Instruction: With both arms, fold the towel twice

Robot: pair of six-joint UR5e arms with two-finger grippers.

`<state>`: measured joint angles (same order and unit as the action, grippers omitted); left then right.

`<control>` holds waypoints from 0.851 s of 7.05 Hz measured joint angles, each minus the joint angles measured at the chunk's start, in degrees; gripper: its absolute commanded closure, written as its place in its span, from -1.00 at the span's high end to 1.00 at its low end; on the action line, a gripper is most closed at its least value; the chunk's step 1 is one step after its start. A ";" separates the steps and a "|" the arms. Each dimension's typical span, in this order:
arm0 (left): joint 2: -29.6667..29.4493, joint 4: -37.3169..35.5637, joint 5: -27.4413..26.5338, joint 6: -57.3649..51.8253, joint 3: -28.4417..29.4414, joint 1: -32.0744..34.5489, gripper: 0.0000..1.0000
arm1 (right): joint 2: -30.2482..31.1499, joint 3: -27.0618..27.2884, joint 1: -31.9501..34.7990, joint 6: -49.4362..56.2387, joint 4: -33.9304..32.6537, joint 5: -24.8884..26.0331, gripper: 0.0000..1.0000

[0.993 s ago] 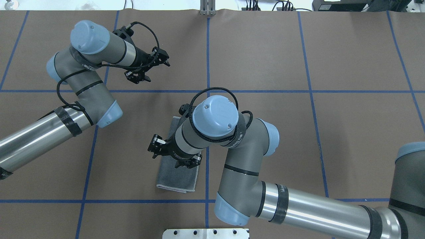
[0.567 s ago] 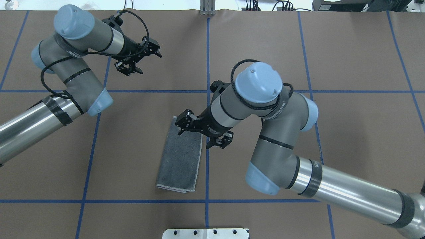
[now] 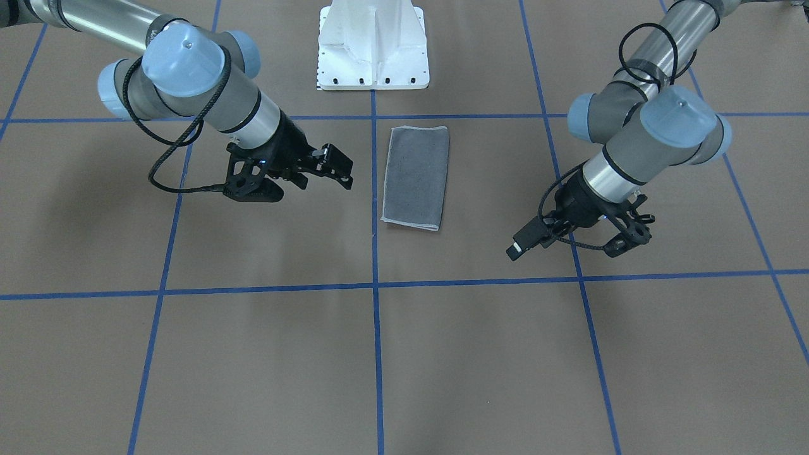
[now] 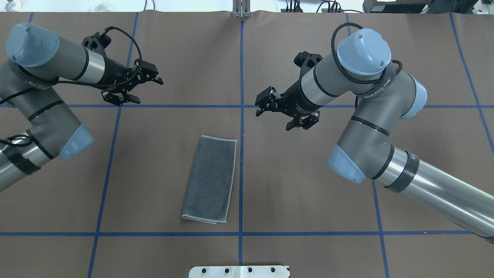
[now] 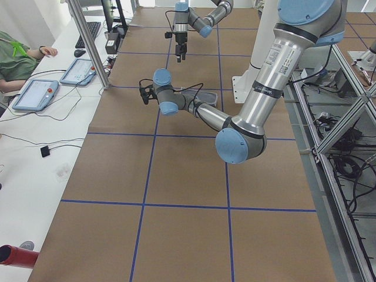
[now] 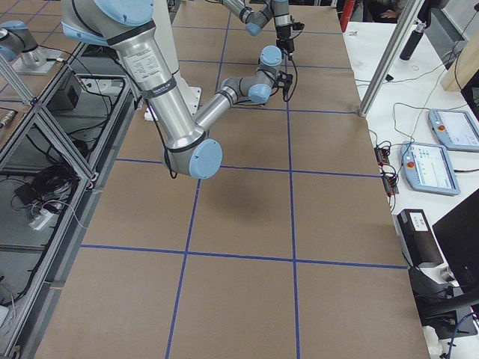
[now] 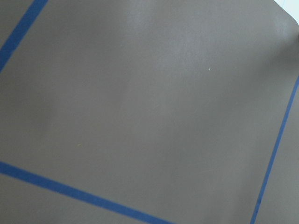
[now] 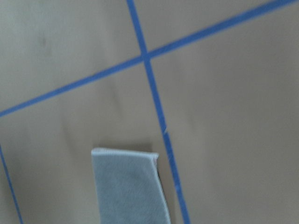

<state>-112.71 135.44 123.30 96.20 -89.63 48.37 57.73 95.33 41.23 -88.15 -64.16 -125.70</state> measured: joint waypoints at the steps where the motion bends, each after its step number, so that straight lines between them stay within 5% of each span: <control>1: 3.49 -0.14 -1.06 2.14 -4.77 -3.05 0.98 | 0.58 -0.38 0.98 0.65 0.06 0.90 1.00; 3: 10.07 -0.89 -9.27 6.60 -13.10 -13.88 0.98 | 1.51 -1.41 1.54 2.96 0.09 2.65 1.00; 6: 11.34 -9.18 -22.41 10.41 -19.77 -29.13 0.98 | 2.21 -1.71 1.71 4.08 0.15 2.99 1.00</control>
<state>-101.36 126.26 100.89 106.61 -109.40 19.24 59.94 93.62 42.94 -84.07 -64.01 -122.70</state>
